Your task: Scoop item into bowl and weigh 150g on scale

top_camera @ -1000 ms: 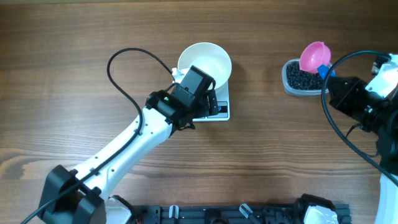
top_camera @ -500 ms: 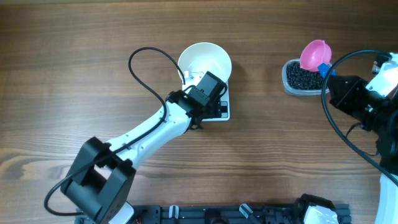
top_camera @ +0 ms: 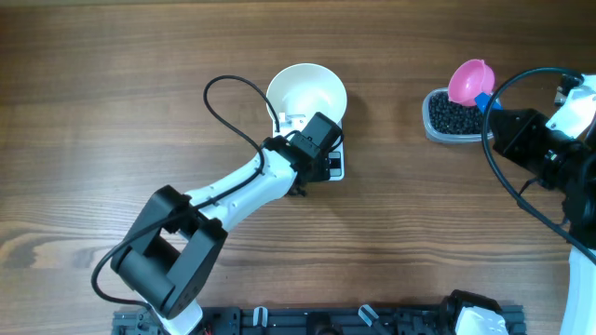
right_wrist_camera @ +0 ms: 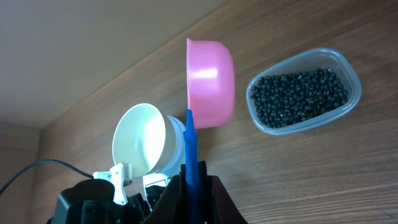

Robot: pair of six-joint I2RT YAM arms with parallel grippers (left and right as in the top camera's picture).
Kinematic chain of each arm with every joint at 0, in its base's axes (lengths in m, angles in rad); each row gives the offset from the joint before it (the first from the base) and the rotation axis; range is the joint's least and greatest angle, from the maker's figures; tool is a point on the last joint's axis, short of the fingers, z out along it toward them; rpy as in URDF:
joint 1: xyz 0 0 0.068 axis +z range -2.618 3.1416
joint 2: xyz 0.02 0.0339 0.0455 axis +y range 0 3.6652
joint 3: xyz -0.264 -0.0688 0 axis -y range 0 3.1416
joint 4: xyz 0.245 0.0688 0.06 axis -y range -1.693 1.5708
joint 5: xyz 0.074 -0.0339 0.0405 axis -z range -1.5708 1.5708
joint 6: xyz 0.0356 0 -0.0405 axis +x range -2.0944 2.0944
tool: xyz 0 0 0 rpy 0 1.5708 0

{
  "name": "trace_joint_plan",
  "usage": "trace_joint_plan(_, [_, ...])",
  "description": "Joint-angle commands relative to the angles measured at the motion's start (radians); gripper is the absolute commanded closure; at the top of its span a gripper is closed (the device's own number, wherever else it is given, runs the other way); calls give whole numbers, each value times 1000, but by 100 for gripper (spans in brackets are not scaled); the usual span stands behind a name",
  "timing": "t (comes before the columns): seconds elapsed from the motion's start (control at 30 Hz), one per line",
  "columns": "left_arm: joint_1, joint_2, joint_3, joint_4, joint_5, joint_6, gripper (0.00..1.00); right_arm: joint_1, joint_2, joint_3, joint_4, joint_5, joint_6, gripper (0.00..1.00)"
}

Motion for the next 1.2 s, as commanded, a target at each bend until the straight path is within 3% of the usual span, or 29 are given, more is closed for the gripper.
trace_joint_plan(0.0, [-3, 8, -8, 15, -40, -17, 0, -1, 2, 18, 6, 6, -10, 96])
trace_joint_plan(1.17, [-3, 66, -8, 11, 3, -16, 0, -1, 2, 18, 6, 6, -10, 96])
